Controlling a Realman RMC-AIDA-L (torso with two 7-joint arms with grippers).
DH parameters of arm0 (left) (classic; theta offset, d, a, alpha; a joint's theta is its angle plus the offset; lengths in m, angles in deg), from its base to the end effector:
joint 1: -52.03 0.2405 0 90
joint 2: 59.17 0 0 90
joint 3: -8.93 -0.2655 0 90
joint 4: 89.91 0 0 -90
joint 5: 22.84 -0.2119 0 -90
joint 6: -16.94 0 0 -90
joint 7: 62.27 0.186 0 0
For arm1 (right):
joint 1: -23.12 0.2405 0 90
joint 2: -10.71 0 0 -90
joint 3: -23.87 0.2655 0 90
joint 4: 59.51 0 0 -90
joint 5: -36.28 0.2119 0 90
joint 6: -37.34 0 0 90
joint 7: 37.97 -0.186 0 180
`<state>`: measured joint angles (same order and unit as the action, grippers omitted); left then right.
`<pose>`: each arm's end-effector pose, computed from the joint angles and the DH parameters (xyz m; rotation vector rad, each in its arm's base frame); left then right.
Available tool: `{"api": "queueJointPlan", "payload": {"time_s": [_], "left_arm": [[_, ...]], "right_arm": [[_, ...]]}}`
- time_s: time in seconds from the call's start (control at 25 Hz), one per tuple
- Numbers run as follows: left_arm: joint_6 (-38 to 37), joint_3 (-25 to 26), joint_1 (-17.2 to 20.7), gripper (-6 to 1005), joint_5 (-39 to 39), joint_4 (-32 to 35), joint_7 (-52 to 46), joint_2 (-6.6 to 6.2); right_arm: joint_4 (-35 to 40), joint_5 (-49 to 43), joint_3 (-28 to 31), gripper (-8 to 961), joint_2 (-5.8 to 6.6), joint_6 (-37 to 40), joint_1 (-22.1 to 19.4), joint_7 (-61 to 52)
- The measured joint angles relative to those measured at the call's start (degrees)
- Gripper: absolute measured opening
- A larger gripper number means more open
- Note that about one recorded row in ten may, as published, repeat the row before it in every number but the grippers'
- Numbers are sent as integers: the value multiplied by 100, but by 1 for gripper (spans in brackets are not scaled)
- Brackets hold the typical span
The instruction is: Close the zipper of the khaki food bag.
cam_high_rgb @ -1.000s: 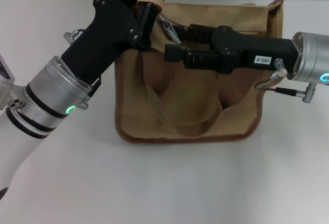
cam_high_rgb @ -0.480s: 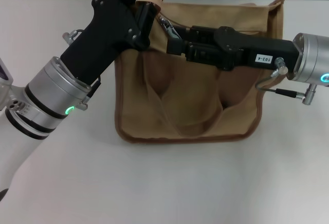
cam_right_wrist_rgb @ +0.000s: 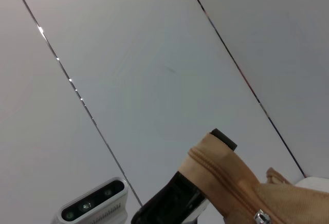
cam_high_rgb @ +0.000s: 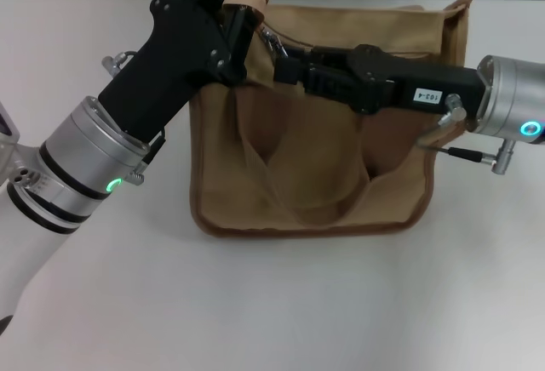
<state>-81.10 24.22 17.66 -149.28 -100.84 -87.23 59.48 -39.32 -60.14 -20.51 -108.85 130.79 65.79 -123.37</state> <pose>-0.1686 0.3340 -0.0508 -2.0095 -0.1835 -1.5086 0.1480 0.3631 -0.0682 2.7312 -0.8048 -1.2589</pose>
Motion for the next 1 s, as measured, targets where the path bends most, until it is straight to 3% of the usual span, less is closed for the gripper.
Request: {"api": "queueJointPlan", "payload": {"time_s": [1.0], "left_arm": [[-31,-1,56,67,-15,-15,0,9]], "right_arm": [[-86,72,26,121,8,-115,-17,-91]]}}
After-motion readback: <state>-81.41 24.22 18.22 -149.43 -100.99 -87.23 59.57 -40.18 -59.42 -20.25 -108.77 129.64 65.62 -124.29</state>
